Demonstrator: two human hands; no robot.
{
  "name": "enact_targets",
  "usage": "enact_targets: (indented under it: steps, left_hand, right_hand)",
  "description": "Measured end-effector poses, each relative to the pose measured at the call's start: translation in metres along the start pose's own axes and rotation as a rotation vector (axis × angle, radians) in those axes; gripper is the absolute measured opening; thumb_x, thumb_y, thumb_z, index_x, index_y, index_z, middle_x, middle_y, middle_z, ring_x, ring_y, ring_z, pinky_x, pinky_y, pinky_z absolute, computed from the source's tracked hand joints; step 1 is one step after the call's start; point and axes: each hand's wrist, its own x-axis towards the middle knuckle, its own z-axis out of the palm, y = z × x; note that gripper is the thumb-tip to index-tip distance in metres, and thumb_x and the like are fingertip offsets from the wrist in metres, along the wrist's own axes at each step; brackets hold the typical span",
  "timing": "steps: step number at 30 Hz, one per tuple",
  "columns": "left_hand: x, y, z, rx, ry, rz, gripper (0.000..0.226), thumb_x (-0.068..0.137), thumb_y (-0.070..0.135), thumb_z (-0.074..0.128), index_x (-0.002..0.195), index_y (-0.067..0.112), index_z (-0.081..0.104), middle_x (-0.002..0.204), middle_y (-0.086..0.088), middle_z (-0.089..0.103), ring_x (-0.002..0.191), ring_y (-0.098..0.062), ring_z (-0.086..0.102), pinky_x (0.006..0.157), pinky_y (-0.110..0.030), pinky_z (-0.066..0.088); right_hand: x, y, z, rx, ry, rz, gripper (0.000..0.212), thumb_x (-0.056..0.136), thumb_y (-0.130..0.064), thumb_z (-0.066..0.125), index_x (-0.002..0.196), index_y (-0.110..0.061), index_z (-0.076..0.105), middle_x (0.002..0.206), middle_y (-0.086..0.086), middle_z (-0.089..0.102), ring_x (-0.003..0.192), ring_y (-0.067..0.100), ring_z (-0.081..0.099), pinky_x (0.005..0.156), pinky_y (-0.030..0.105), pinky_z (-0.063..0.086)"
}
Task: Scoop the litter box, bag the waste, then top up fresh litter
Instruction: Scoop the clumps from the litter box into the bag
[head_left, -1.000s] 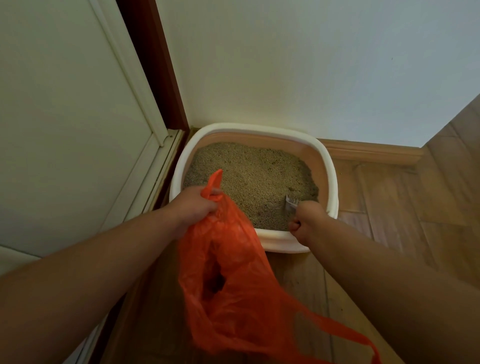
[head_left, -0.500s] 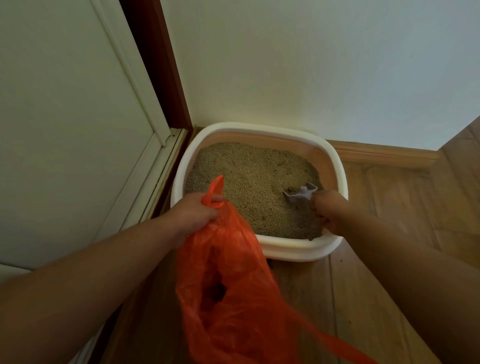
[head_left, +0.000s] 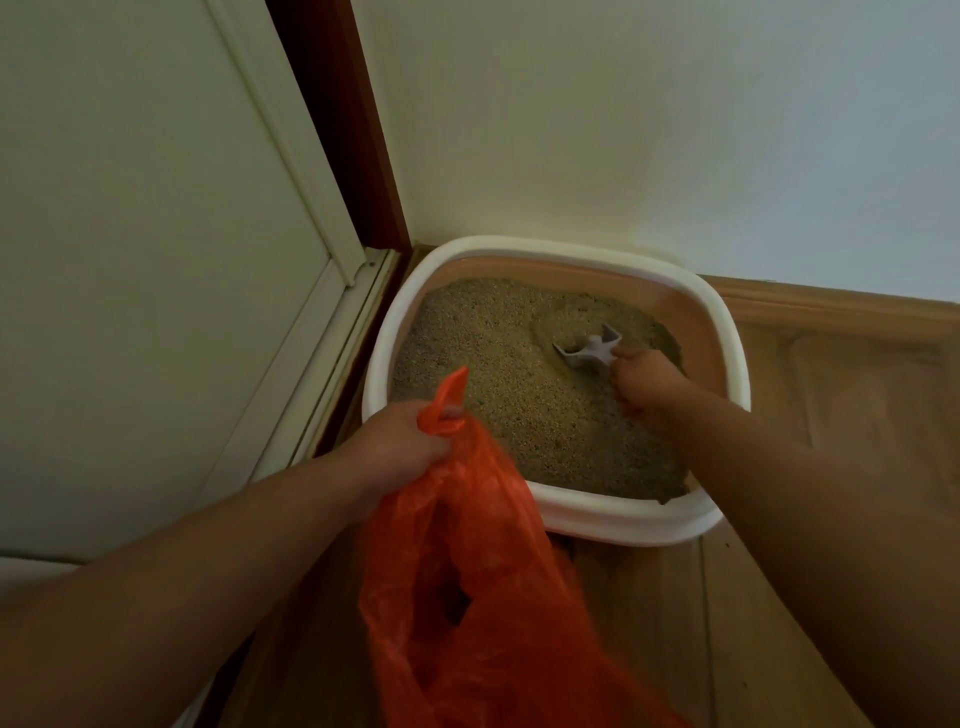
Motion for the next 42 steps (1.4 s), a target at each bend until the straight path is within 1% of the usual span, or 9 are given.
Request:
enact_targets:
  steps: [7,13,17,24,28,32,35,39,42]
  left_hand:
    - [-0.001,-0.005,0.000,-0.015,0.057,0.005,0.047,0.090,-0.004,0.062,0.121,0.029,0.072,0.093,-0.004,0.081,0.078,-0.026,0.078,0.065,-0.030,0.062]
    - [0.004,-0.013,-0.004,-0.028,0.190,0.021,0.041,0.090,0.001,0.063,0.116,0.031,0.075,0.092,-0.003,0.081,0.081,-0.027,0.079,0.081,-0.046,0.065]
    - [0.000,-0.010,-0.002,0.002,0.185,0.038,0.042,0.090,0.000,0.061,0.114,0.031,0.076,0.090,-0.004,0.081,0.079,-0.028,0.078,0.073,-0.039,0.064]
    - [-0.013,-0.002,0.005,0.019,0.124,0.044,0.043,0.091,-0.002,0.062,0.121,0.026,0.073,0.100,-0.003,0.079,0.084,-0.028,0.078,0.067,-0.030,0.063]
    - [-0.022,0.004,0.012,0.080,0.040,0.069,0.045,0.090,-0.005,0.060,0.123,0.023,0.072,0.090,-0.002,0.077,0.064,-0.015,0.074,0.058,-0.026,0.058]
    - [-0.031,0.008,0.018,0.118,-0.019,0.067,0.044,0.090,-0.003,0.062,0.124,0.023,0.071,0.098,-0.008,0.079,0.073,-0.021,0.075,0.068,-0.031,0.062]
    - [-0.036,0.011,0.019,0.129,-0.027,0.061,0.043,0.092,-0.002,0.061,0.123,0.024,0.070,0.095,-0.010,0.078,0.070,-0.019,0.073,0.072,-0.035,0.063]
    - [-0.043,0.012,0.020,0.155,-0.044,0.076,0.045,0.091,-0.004,0.060,0.127,0.022,0.070,0.096,-0.008,0.078,0.069,-0.018,0.074,0.067,-0.031,0.062]
    - [-0.047,0.009,0.023,0.174,-0.065,0.072,0.047,0.089,-0.003,0.062,0.127,0.023,0.070,0.100,-0.009,0.078,0.082,-0.024,0.078,0.076,-0.037,0.065]
  right_hand:
    - [0.005,0.002,0.027,0.272,-0.009,-0.032,0.048,0.109,-0.018,0.039,0.157,-0.023,0.035,0.071,0.003,0.043,0.054,0.014,0.034,0.049,0.031,0.027]
    - [-0.010,0.009,0.016,0.401,-0.064,-0.116,0.046,0.109,-0.020,0.043,0.155,-0.026,0.040,0.075,0.002,0.041,0.058,0.013,0.035,0.051,0.028,0.030]
    - [-0.025,0.010,-0.004,0.490,-0.187,-0.202,0.044,0.108,-0.020,0.046,0.150,-0.032,0.045,0.075,0.000,0.041,0.056,0.010,0.034,0.051,0.025,0.030]
    - [-0.056,0.011,-0.025,0.385,-0.204,-0.263,0.041,0.107,-0.020,0.048,0.145,-0.036,0.053,0.072,-0.001,0.044,0.054,0.009,0.036,0.050,0.025,0.031]
    - [-0.074,0.006,-0.022,0.410,-0.186,-0.263,0.041,0.107,-0.017,0.047,0.145,-0.032,0.054,0.070,-0.001,0.043,0.052,0.009,0.035,0.047,0.023,0.030]
    - [-0.090,0.001,-0.023,0.418,-0.225,-0.277,0.040,0.107,-0.017,0.048,0.145,-0.030,0.055,0.070,0.000,0.042,0.051,0.008,0.034,0.044,0.021,0.032]
    - [-0.101,-0.001,-0.032,0.388,-0.246,-0.282,0.040,0.107,-0.017,0.048,0.144,-0.030,0.055,0.071,0.000,0.042,0.054,0.010,0.034,0.047,0.022,0.032]
    - [-0.120,-0.002,-0.044,0.337,-0.250,-0.296,0.038,0.107,-0.017,0.047,0.138,-0.035,0.059,0.071,0.000,0.042,0.055,0.011,0.034,0.046,0.021,0.031]
    - [-0.129,0.001,-0.052,0.303,-0.248,-0.302,0.037,0.107,-0.018,0.048,0.139,-0.034,0.059,0.072,0.000,0.043,0.056,0.010,0.035,0.048,0.021,0.033]
